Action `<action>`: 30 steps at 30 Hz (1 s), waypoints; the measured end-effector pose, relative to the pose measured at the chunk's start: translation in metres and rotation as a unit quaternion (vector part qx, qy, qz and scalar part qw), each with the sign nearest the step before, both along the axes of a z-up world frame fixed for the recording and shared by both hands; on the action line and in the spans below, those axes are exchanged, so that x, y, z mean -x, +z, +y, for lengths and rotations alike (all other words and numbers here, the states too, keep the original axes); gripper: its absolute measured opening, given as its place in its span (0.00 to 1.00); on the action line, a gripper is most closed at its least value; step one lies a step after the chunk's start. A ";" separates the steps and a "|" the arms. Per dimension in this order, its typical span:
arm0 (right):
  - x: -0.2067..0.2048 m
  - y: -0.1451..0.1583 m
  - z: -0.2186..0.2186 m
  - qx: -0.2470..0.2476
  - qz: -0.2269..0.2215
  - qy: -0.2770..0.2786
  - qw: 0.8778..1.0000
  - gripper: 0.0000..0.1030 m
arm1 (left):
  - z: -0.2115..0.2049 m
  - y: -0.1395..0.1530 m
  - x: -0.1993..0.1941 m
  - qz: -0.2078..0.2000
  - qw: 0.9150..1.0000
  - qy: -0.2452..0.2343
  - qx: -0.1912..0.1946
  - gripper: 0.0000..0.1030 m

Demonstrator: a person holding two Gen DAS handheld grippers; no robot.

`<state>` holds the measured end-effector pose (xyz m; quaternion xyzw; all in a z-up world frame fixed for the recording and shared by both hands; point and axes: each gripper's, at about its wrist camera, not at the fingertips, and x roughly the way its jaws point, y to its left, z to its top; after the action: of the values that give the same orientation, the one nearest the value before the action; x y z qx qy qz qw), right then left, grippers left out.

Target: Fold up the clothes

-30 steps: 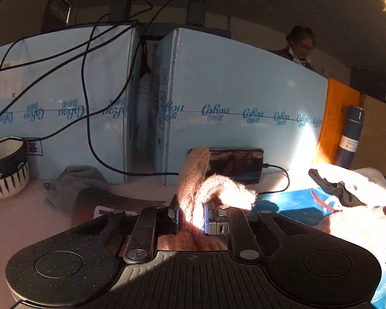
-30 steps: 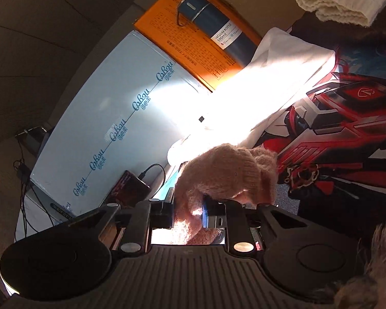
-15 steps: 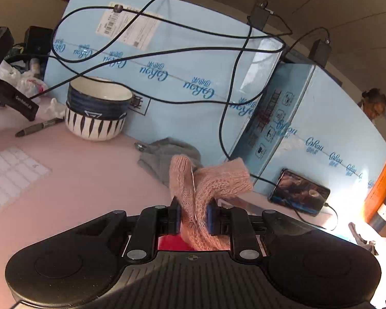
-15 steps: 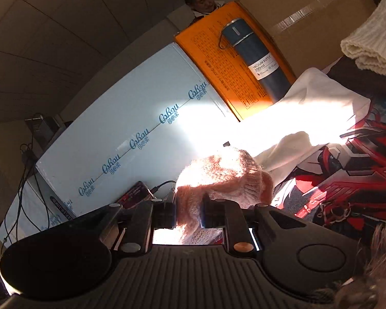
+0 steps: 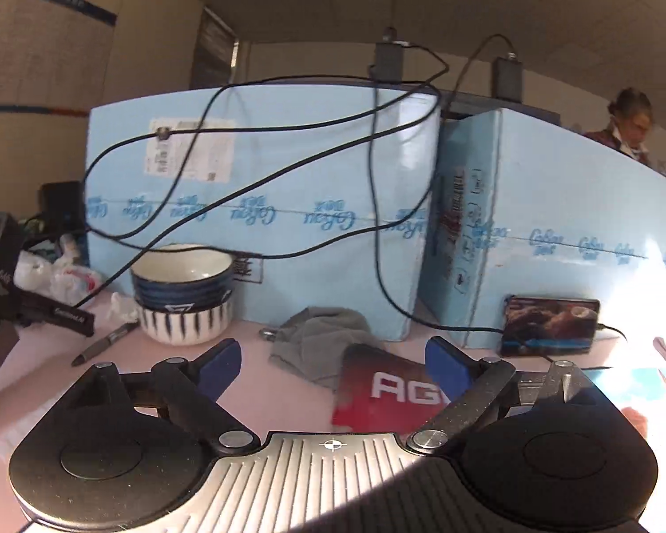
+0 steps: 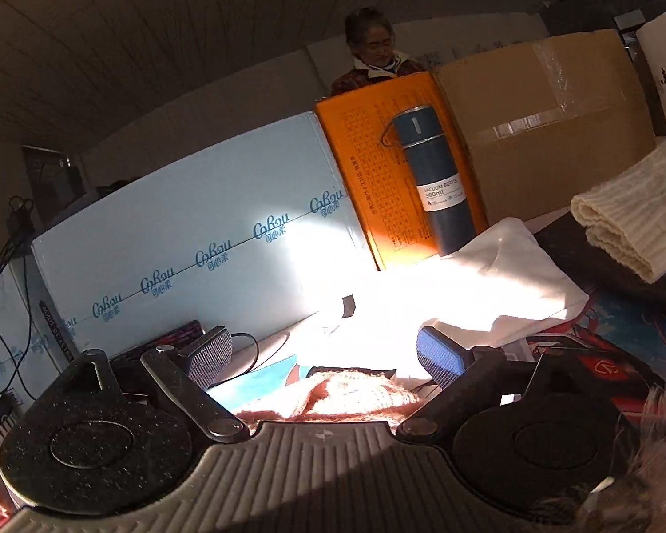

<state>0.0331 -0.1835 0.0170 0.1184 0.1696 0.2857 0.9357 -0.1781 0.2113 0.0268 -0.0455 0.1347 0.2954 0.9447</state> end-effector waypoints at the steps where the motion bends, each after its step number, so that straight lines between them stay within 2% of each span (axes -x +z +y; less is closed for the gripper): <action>1: -0.001 0.002 0.012 0.025 -0.006 0.038 0.999 0.93 | -0.009 0.002 -0.012 0.014 0.999 -0.040 -0.015 0.91; 4: -0.006 0.000 0.045 0.091 -0.017 0.131 0.987 0.94 | -0.026 0.001 -0.050 0.058 0.989 -0.136 -0.017 0.91; 6: -0.014 -0.003 0.061 0.117 -0.008 0.153 0.981 0.94 | -0.028 -0.004 -0.073 0.088 0.979 -0.181 -0.008 0.91; 9: -0.027 -0.011 0.076 0.122 0.022 0.178 0.976 0.94 | -0.022 -0.019 -0.103 0.137 0.961 -0.238 0.036 0.91; 12: -0.034 -0.020 0.084 0.119 0.048 0.192 0.973 0.94 | -0.021 -0.034 -0.119 0.173 0.945 -0.270 0.067 0.89; 13: -0.035 -0.023 0.085 0.120 0.054 0.192 0.972 0.93 | -0.023 -0.040 -0.121 0.180 0.941 -0.278 0.070 0.82; 14: -0.036 -0.026 0.085 0.122 0.059 0.191 0.972 0.93 | -0.024 -0.044 -0.121 0.181 0.937 -0.288 0.076 0.65; 15: -0.037 -0.028 0.085 0.124 0.064 0.188 0.972 0.90 | -0.024 -0.045 -0.119 0.174 0.934 -0.300 0.083 0.56; 16: -0.037 -0.030 0.085 0.125 0.070 0.185 0.972 0.85 | -0.025 -0.044 -0.117 0.165 0.934 -0.307 0.084 0.36; 17: -0.037 -0.031 0.084 0.126 0.072 0.182 0.973 0.80 | -0.028 -0.043 -0.114 0.158 0.935 -0.308 0.075 0.26; 19: -0.035 -0.030 0.082 0.126 0.069 0.176 0.974 0.58 | -0.034 -0.038 -0.107 0.143 0.941 -0.304 0.052 0.15; 22: -0.027 -0.026 0.074 0.125 0.045 0.172 0.976 0.32 | -0.044 -0.026 -0.093 0.119 0.947 -0.297 0.015 0.14; 24: -0.022 -0.023 0.068 0.125 0.029 0.169 0.977 0.25 | -0.051 -0.015 -0.082 0.102 0.949 -0.297 -0.010 0.14; 28: -0.004 -0.015 0.054 0.116 -0.007 0.171 0.978 0.22 | -0.062 0.005 -0.050 0.059 0.955 -0.287 -0.036 0.07; 30: 0.008 -0.011 0.046 0.111 -0.020 0.170 0.979 0.22 | -0.068 0.008 -0.035 0.047 0.956 -0.287 -0.032 0.06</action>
<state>0.0252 -0.1372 0.0059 -0.0226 0.1995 0.4222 0.8840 -0.1433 0.1434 0.0345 0.0391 0.1767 0.0175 0.9833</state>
